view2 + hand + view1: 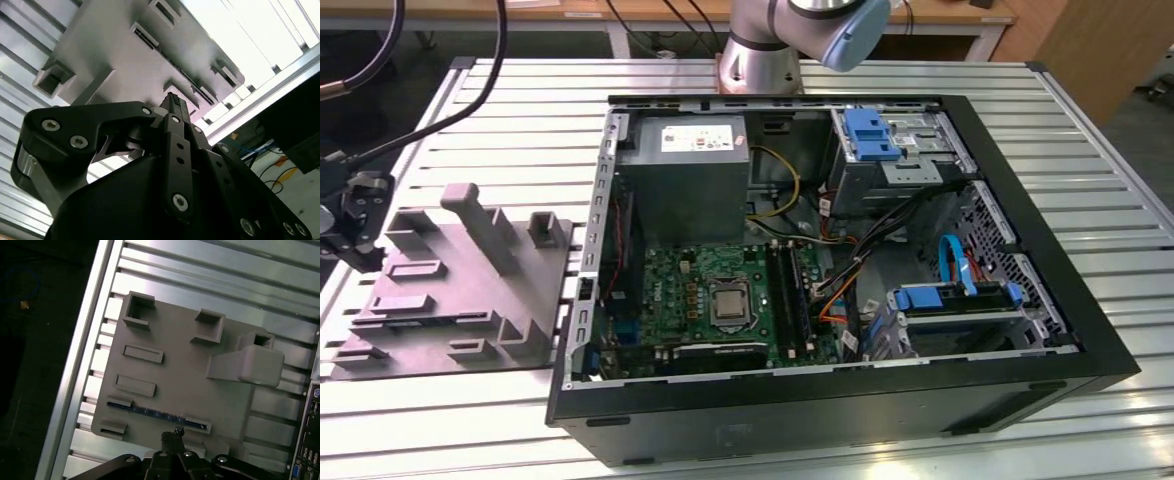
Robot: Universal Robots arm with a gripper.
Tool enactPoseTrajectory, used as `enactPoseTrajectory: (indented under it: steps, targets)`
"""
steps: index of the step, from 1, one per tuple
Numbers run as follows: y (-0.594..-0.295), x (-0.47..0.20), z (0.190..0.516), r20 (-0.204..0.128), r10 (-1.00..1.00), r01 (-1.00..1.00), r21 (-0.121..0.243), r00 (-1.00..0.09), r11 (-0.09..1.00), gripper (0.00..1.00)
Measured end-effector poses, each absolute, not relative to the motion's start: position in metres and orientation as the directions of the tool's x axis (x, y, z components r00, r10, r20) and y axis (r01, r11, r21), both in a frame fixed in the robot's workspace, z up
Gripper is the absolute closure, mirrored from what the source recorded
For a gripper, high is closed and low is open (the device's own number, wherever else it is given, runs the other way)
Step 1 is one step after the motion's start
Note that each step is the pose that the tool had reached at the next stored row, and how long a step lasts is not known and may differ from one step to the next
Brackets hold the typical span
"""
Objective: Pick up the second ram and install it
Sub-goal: 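Pick up the second ram and move it above second insertion slot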
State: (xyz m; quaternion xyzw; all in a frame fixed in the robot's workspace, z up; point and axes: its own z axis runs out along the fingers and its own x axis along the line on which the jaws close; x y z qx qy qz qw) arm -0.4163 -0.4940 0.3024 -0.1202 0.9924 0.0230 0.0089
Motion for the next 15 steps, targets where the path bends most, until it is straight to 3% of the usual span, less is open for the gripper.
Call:
enactPoseTrajectory:
  steps: [15]
  targets:
    - [-0.4940,-0.4163,0.3002,-0.023,-0.492,-0.493,0.043,-0.870,0.869,0.90]
